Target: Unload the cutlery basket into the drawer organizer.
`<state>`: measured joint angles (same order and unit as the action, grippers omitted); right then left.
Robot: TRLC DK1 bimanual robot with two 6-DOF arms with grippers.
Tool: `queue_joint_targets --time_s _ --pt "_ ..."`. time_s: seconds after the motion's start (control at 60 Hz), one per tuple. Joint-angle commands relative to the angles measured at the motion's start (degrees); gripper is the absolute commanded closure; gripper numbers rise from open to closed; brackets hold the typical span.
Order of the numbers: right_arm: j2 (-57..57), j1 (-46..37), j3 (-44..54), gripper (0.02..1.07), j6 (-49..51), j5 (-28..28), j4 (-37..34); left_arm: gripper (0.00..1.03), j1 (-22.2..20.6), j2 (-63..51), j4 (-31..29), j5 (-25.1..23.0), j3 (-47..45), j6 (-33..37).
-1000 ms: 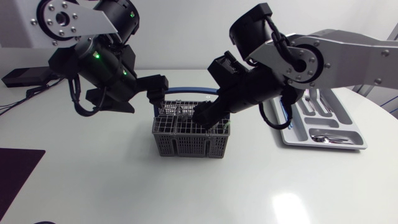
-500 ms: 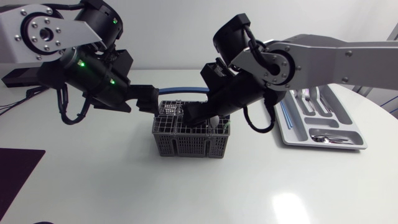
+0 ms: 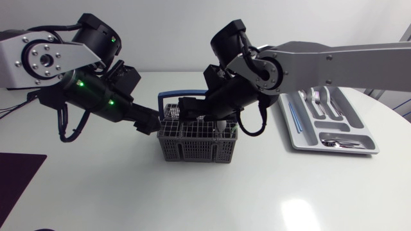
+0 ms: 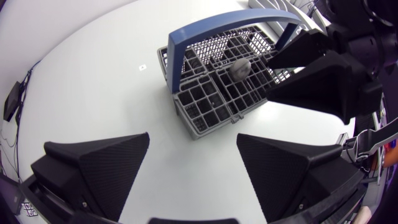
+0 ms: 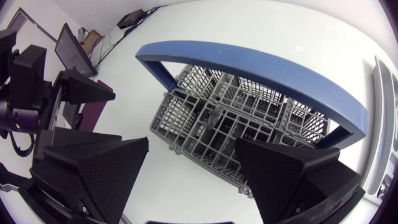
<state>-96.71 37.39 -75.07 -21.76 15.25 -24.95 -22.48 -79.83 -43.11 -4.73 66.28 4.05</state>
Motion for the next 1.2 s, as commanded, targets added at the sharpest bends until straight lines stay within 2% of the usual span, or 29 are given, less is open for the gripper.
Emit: queue_joint_targets --time_s 0.0,0.4,0.517,0.717,0.917,0.983,1.117,1.183 --pt "1.08 -0.65 1.94 0.07 -4.87 1.19 1.83 0.05 0.68 1.52 1.45 -0.81 -2.03 2.89" --pt "-0.59 -0.47 3.88 0.07 -18.93 1.45 5.26 0.05 0.95 2.66 3.39 -1.42 -4.23 8.07" --pt "-0.76 -0.47 4.67 0.08 -20.6 0.93 6.84 0.05 0.95 3.1 4.27 -1.86 -5.55 9.92" --pt "-1.91 -0.47 4.67 0.16 -22.01 0.14 8.69 0.05 0.95 3.72 6.81 -1.95 -7.48 11.59" --pt "-4.02 -0.12 4.05 0.17 -22.63 -0.92 9.74 0.05 0.86 4.16 7.52 -2.39 -8.8 12.73" --pt "-4.46 -0.03 3.88 0.26 -22.8 -1.97 10.18 0.05 0.95 4.25 7.52 -2.47 -8.98 12.91" --pt "-5.07 -0.03 3.88 0.33 -22.8 -2.41 11.33 0.05 0.95 4.42 7.52 -2.83 -9.42 13.0" --pt "-5.07 0.06 3.88 0.41 -22.89 -3.12 11.68 0.05 0.95 4.51 7.52 -2.83 -9.68 13.0"
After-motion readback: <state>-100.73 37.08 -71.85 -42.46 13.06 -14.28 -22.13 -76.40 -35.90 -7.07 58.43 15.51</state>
